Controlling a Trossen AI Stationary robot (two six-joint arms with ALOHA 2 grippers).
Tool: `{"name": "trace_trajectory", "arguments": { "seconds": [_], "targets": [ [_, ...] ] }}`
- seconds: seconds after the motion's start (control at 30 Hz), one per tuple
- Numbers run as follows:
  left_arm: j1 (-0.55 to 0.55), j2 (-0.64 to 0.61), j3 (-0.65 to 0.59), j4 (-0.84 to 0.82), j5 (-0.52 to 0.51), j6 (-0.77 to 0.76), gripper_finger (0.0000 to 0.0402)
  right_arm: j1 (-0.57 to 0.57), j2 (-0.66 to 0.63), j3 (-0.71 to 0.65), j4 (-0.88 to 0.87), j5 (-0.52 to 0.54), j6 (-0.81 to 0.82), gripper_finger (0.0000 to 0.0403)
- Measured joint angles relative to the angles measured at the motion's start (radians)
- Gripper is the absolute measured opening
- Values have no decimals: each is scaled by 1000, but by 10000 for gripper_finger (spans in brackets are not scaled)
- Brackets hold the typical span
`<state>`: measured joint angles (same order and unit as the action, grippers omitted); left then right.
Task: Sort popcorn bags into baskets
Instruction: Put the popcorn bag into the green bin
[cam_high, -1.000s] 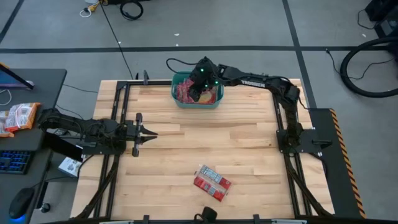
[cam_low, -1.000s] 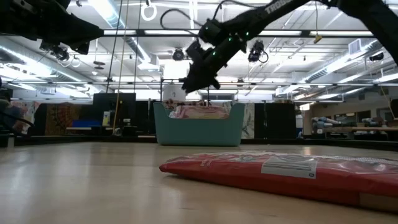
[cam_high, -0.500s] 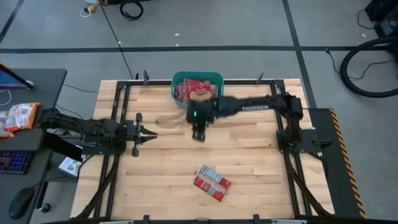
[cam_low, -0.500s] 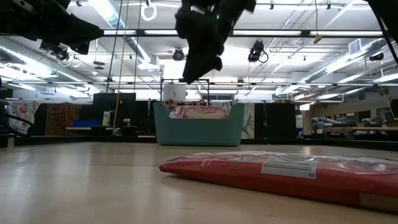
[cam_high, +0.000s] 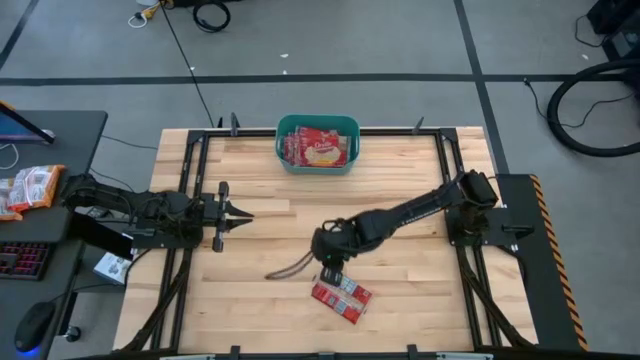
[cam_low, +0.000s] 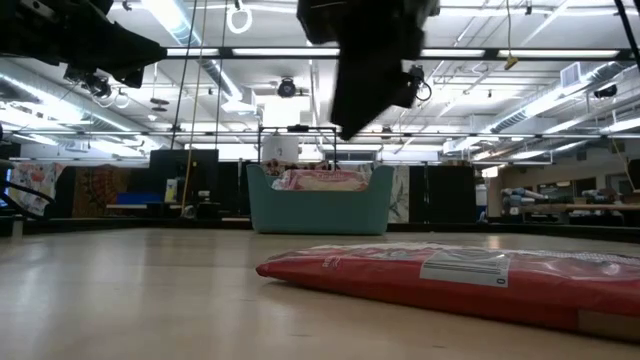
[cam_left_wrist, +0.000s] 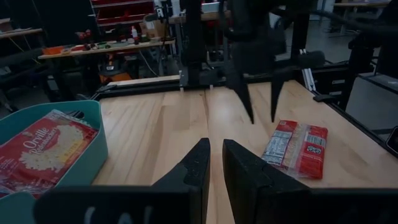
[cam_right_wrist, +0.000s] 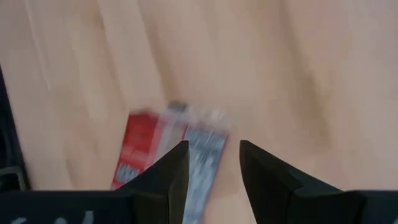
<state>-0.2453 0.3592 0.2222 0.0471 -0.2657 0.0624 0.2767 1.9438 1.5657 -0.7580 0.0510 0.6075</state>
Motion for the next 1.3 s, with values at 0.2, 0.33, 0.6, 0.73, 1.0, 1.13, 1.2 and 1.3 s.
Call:
{"name": "trace_trajectory", "arguments": {
  "seconds": [0.2, 0.33, 0.6, 0.73, 1.0, 1.13, 1.2, 1.3],
  "targets": [
    [0, 0, 0, 0, 0, -6, 48, 52, 0, -24, -53, -52, 80, 147],
    [0, 0, 0, 0, 0, -2, 48, 76, 0, -24, -69, -43, 49, 147],
    [0, 0, 0, 1, 0, 1, 48, 126, 48, -73, 9, -94, 15, 147],
    [0, 0, 0, 1, 0, 2, 48, 160, 86, -72, 57, -77, -108, 147],
    [0, 1, 0, -2, 0, 1, 48, 168, 130, -77, 50, -6, -295, 146],
    [0, 1, 0, -4, 0, 1, 48, 149, 159, -75, 33, -4, -323, 146],
    [0, 0, 0, -9, 0, 1, 48, 127, 161, -73, -6, 6, -299, 146],
    [0, 0, 0, -10, 0, 1, 48, 87, 156, -72, -106, 59, -254, 146]
  ]
}}
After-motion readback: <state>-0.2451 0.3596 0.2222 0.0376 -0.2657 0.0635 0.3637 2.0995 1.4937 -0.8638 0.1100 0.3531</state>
